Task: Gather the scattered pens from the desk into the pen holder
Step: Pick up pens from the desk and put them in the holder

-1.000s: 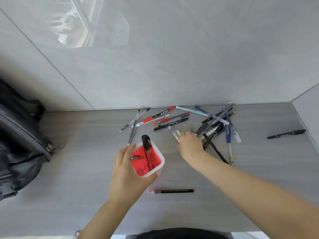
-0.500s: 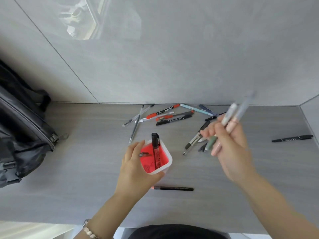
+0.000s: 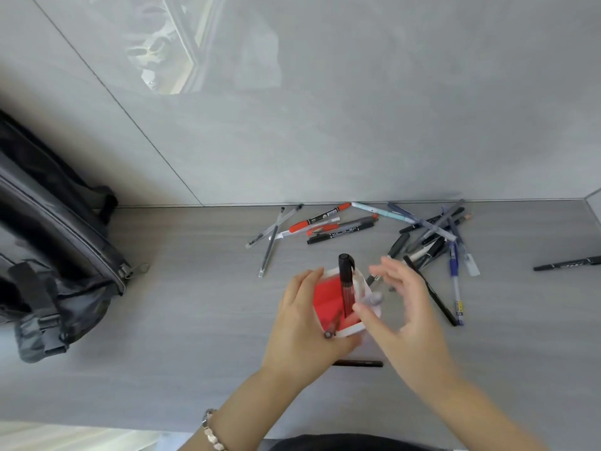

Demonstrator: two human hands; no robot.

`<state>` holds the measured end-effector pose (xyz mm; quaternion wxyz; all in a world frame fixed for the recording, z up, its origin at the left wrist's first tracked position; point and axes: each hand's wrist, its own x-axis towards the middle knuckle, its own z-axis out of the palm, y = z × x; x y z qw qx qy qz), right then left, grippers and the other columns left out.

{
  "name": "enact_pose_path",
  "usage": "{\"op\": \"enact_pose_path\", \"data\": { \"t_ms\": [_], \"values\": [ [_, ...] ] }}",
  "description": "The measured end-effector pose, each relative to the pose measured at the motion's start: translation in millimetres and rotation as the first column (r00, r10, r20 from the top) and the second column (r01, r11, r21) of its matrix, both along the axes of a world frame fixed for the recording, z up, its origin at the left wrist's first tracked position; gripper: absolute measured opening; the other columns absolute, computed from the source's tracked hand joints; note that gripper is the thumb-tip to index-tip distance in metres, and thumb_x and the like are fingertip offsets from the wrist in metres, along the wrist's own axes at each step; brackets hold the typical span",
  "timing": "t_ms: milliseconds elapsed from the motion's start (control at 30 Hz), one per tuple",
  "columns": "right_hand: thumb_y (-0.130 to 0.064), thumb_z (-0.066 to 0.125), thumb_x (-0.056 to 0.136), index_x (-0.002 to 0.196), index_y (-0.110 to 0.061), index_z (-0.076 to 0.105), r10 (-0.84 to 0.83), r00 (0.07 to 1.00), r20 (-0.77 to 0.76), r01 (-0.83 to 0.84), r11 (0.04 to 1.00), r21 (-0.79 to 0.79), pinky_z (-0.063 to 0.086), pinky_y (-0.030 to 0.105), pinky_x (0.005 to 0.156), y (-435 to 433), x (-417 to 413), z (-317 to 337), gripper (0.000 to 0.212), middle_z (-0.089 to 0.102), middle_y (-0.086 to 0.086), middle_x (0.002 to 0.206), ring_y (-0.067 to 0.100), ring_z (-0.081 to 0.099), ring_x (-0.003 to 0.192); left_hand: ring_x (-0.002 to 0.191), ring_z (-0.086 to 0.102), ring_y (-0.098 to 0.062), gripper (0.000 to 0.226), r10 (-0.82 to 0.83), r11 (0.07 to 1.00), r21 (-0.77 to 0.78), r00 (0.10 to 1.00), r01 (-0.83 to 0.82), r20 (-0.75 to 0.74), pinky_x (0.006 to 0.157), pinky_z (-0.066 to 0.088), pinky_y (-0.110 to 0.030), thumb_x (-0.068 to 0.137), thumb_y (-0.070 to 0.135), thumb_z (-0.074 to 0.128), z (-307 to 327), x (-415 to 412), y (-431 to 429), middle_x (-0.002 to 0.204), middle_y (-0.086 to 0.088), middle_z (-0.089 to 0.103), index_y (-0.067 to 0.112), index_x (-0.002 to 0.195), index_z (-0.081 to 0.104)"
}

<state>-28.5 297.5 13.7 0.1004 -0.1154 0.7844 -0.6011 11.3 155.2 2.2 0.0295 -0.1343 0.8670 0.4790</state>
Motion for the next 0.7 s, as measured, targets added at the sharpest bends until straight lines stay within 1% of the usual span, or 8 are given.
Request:
{"op": "enact_pose_path", "data": {
  "t_ms": [67,167,267,400,467,533,600,700],
  "values": [
    [-0.050,0.076,0.054,0.120,-0.064,0.025,0.150,0.981,0.125,-0.159,0.985,0.068,0.030,0.005,0.100,13.9,-8.9,-2.7,0.084,0.038,-0.036,0.133,-0.018,0.032,0.124,0.114,0.039,0.004,0.101,-0.033,0.998,0.048,0.999,0.032,0.007,0.087,0.023,0.008,0.050,0.036,0.083,2.3,-4.6,-9.7,0.116,0.029,0.035,0.031,0.134,0.027],
    [-0.038,0.088,0.050,0.117,-0.066,0.011,0.341,0.894,0.291,-0.401,0.899,0.179,0.031,0.005,0.094,22.4,-21.2,-3.6,0.106,0.022,-0.051,0.125,-0.035,0.026,0.112,0.115,0.037,0.017,0.103,-0.201,0.977,0.079,0.978,0.196,0.049,0.086,0.021,0.012,0.051,0.029,0.087,6.8,-13.2,-23.4,0.123,0.030,0.033,0.051,0.124,0.018],
    [-0.024,0.089,0.051,0.116,-0.062,0.017,0.329,0.898,0.291,-0.397,0.891,0.219,0.036,0.002,0.088,19.8,-28.5,-3.3,0.104,0.037,-0.035,0.129,-0.023,0.037,0.116,0.115,0.030,0.025,0.104,-0.376,0.926,0.066,0.923,0.372,0.081,0.093,0.024,0.007,0.058,0.022,0.084,10.4,-19.9,-30.2,0.131,0.026,0.031,0.051,0.127,0.012],
    [-0.018,0.084,0.054,0.108,-0.051,0.036,0.252,0.936,0.245,-0.314,0.913,0.260,0.044,0.008,0.075,16.7,-25.9,-12.7,0.080,0.056,-0.025,0.109,-0.013,0.050,0.103,0.133,0.031,-0.004,0.102,-0.528,0.834,0.026,0.786,0.551,0.322,0.108,0.029,-0.017,0.072,0.009,0.067,12.5,-41.1,-56.3,0.148,0.016,0.018,0.040,0.140,-0.002],
    [-0.017,0.083,0.054,0.107,-0.044,0.041,0.189,0.953,0.238,-0.250,0.933,0.258,0.043,0.013,0.074,12.6,-24.6,-21.1,0.073,0.057,-0.019,0.106,-0.008,0.053,0.099,0.141,0.019,-0.012,0.092,-0.445,0.849,-0.107,0.810,0.517,0.383,0.113,0.019,-0.022,0.077,0.007,0.060,-2.1,-62.2,-83.6,0.152,0.013,0.009,0.027,0.144,0.001],
    [-0.014,0.083,0.055,0.105,-0.046,0.041,0.141,0.956,0.257,-0.202,0.953,0.227,0.043,0.013,0.076,6.2,-23.9,-29.7,0.072,0.057,-0.019,0.106,-0.009,0.052,0.099,0.138,0.026,-0.026,0.081,-0.164,0.921,-0.277,0.917,0.275,0.364,0.112,0.026,-0.035,0.079,0.011,0.061,-22.4,-84.4,-109.8,0.153,-0.005,0.020,0.015,0.143,0.012],
    [-0.011,0.084,0.056,0.104,-0.048,0.040,0.134,0.952,0.276,-0.195,0.958,0.209,0.042,0.007,0.077,-2.0,-23.9,-36.6,0.074,0.055,-0.021,0.109,-0.013,0.049,0.100,0.131,0.034,-0.033,0.076,0.082,0.930,-0.365,0.937,0.051,0.341,0.106,0.033,-0.044,0.079,0.023,0.064,-40.1,-100.9,-122.3,0.145,-0.013,0.030,0.010,0.140,0.020],
    [-0.006,0.083,0.057,0.102,-0.044,0.040,0.149,0.954,0.260,-0.204,0.959,0.198,0.038,-0.004,0.074,-14.4,-25.8,-41.9,0.073,0.052,-0.018,0.110,-0.016,0.048,0.100,0.123,0.039,-0.035,0.063,0.094,0.841,-0.525,0.919,0.132,0.382,0.099,0.037,-0.044,0.079,0.025,0.062,-61.3,-116.2,-123.8,0.135,-0.014,0.039,0.008,0.132,0.031]
  ]
}}
